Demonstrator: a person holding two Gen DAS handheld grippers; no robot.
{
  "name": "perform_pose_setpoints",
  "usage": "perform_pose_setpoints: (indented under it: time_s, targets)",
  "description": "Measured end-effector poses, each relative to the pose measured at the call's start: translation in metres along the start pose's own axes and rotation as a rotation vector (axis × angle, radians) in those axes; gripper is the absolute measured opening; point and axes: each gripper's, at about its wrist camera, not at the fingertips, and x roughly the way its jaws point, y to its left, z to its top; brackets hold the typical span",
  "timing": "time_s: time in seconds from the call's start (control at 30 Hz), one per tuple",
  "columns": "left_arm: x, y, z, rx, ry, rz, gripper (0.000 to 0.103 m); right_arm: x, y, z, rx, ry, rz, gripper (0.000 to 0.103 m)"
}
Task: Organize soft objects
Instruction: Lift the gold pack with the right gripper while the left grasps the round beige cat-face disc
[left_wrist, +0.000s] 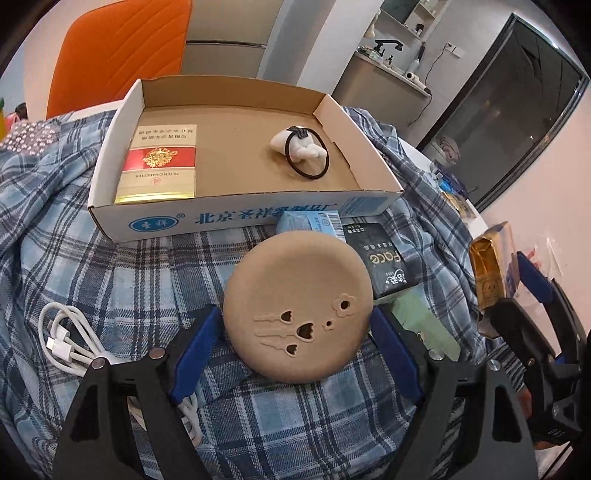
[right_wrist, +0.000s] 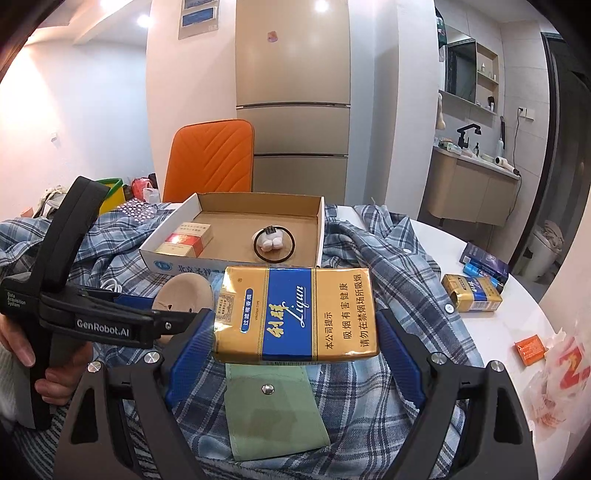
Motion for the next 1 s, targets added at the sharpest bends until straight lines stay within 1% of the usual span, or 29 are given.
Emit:
perform_pose_setpoints:
  time_s: [0.23,0.4,0.5,0.57,0.67,0.8,0.9,1.0]
  targets:
    - [-0.002,-0.006,-0.001,0.039,-0.007,0.027,0.082,0.001,-0.001,0.000,0.002,0.005,0.001,0.088]
    - [0.000,-0.007,0.000,0.030,-0.004,0.023,0.081,0.002,-0.001,0.000,0.004,0.006,0.001,0.088]
    - [0.000,-0.010,-0.001,0.046,-0.003,0.034,0.081,0.001,-0.001,0.000,0.003,0.005,0.001,0.088]
    - [-0.001,-0.011,-0.002,0.051,-0.006,0.044,0.077,0.001,-0.001,0.000,0.004,0.005,0.001,0.088]
    - [-0.004,-0.012,-0.003,0.052,-0.024,0.045,0.073,0.001,-0.001,0.000,0.004,0.006,0.002,0.088]
    - [-0.013,-0.017,-0.006,0.082,-0.049,0.058,0.072,0.001,-0.002,-0.001,0.008,0.002,0.002,0.088]
    - [-0.026,-0.021,-0.011,0.106,-0.089,0.092,0.072,0.000,-0.003,-0.002,0.013,-0.003,0.000,0.088]
    - [-0.040,-0.021,-0.015,0.082,-0.119,0.107,0.072,-0.005,-0.003,-0.001,0.013,-0.012,-0.010,0.088]
